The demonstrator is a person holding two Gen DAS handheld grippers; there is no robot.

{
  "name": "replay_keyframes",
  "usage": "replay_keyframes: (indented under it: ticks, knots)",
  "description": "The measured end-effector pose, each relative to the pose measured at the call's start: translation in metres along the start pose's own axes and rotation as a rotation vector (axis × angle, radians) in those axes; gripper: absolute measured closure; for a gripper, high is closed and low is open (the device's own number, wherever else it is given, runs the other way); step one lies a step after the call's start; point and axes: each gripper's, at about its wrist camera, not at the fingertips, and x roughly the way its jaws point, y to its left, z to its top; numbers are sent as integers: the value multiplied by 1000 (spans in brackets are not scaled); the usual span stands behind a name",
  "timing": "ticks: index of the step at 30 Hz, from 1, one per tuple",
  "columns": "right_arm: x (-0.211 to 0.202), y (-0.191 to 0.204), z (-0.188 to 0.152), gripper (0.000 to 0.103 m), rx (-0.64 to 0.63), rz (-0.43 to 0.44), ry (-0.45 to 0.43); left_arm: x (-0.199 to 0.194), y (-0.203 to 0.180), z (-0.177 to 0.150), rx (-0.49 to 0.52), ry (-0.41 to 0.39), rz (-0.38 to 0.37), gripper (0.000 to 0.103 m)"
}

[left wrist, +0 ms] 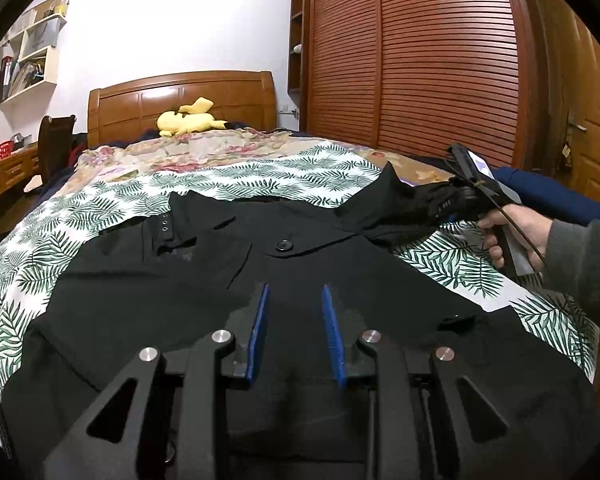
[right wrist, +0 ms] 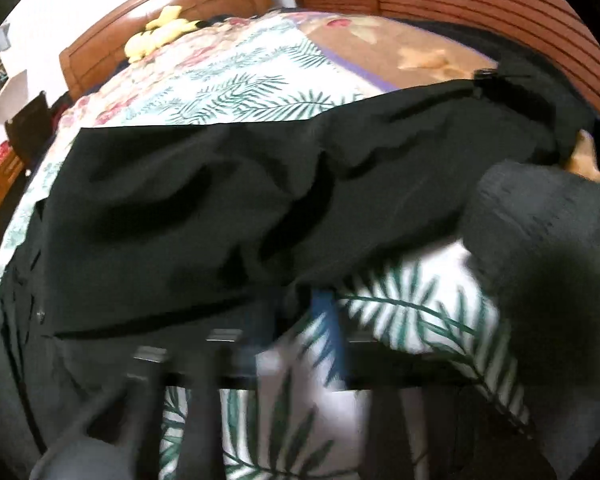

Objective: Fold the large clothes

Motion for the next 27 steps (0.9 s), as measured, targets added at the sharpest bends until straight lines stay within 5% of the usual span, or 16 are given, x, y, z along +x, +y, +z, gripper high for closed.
replay_keyframes:
  ticks: [6,11,19,27]
  knots:
    - [-43,53,12,102,-144,43,-135,1,-3,0,8,5,4,77]
    - [-96,120,2,102,-313,189,-206,-1,-3,1,7,7,5,77]
    - [-144,216,-46,102,-554,376,-203,-3,7,4,-33,27,20,77]
    - [-126,243,-78,102,-588,389,-90,-10,14,5,-45,15,26,77]
